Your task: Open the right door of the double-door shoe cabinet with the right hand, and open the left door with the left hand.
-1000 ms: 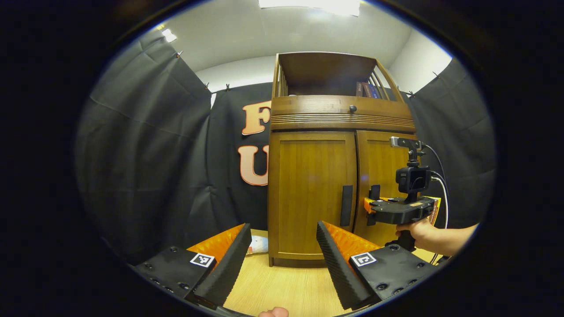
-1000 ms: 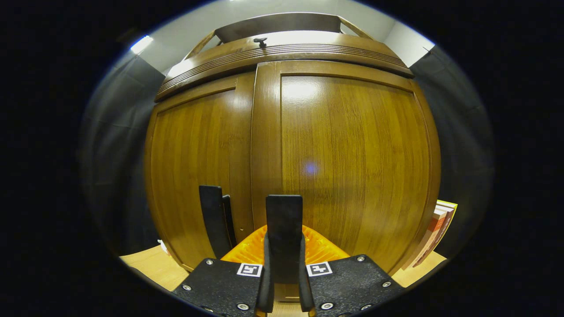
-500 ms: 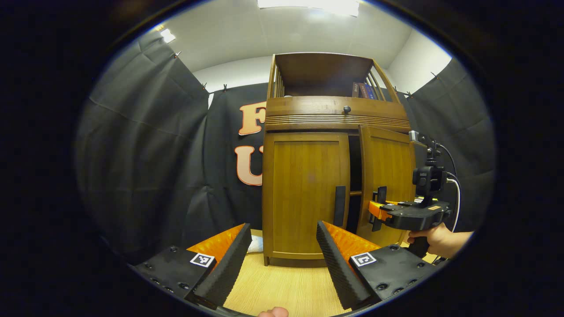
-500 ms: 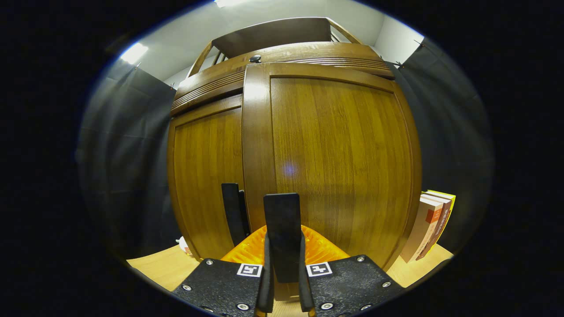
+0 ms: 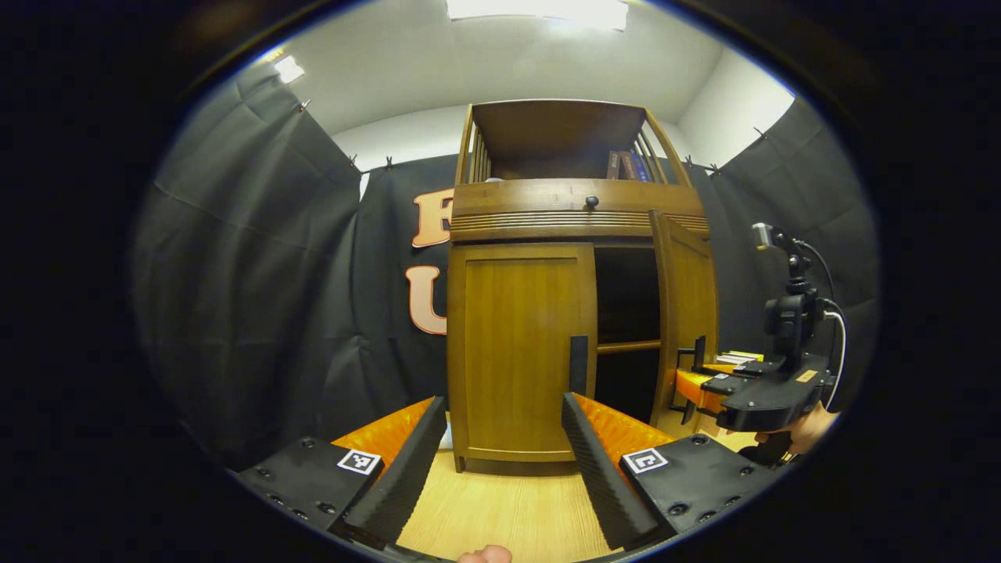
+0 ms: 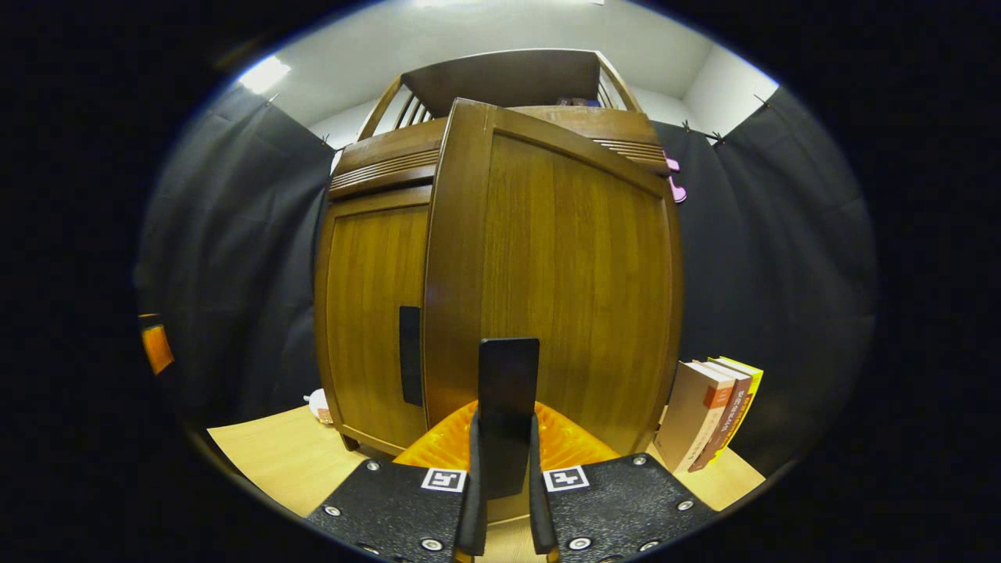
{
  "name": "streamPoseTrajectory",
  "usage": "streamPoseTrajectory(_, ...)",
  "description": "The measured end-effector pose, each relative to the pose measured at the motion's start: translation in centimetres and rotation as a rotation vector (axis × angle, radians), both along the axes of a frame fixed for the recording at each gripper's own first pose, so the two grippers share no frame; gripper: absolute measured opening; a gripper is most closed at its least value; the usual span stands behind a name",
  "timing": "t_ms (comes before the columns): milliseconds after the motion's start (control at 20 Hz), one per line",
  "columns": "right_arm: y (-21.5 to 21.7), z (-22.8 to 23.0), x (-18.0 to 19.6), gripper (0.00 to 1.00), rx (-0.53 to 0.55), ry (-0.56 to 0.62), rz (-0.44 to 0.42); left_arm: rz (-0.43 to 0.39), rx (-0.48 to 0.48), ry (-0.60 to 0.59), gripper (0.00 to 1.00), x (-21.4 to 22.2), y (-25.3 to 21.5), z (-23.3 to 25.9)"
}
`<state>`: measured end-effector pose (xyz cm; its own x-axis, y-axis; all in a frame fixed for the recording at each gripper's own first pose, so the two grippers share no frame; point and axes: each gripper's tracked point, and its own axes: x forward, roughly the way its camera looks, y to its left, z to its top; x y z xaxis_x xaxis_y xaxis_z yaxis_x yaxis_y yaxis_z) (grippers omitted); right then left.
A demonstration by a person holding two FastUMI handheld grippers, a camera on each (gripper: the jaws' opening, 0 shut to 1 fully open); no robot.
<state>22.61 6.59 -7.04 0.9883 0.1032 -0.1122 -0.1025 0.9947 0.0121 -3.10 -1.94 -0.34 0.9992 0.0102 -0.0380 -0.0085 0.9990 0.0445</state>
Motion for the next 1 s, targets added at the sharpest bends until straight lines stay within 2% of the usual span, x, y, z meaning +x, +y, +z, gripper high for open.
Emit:
streamPoseTrajectory(50,-0.1,0.2,-0.3,0.26,0.018,0.008,0.0,-0.004,0.001,0.0,0.97,-0.1,-0.4,0.0)
streamPoseTrajectory(100,0.3,0.3,-0.8,0.22,0.023,0.012,-0.001,-0.011,0.0,0.003,0.97,0.0,-0.9,-0.1)
streamPoseTrajectory(350,-1.6,0.2,-2.0,0.22,0.025,0.029,-0.042,-0.038,0.007,0.0,0.97,0.3,-2.8,0.1)
streamPoseTrajectory(550,-3.7,0.3,-2.7,0.21,0.007,0.037,-0.106,-0.052,-0.005,0.007,0.96,0.1,-4.2,-0.2)
streamPoseTrajectory(600,-4.5,0.5,-3.0,0.16,0.0,0.033,-0.128,-0.055,-0.009,0.008,0.96,0.2,-4.5,-0.3)
streamPoseTrajectory(900,-9.4,0.5,-3.9,0.05,0.004,0.038,-0.271,-0.075,-0.007,0.02,0.97,0.2,-6.1,-0.7)
streamPoseTrajectory(1000,-9.4,0.6,-3.5,0.01,0.076,0.04,-0.253,-0.078,-0.012,0.026,0.97,0.1,-6.4,-0.8)
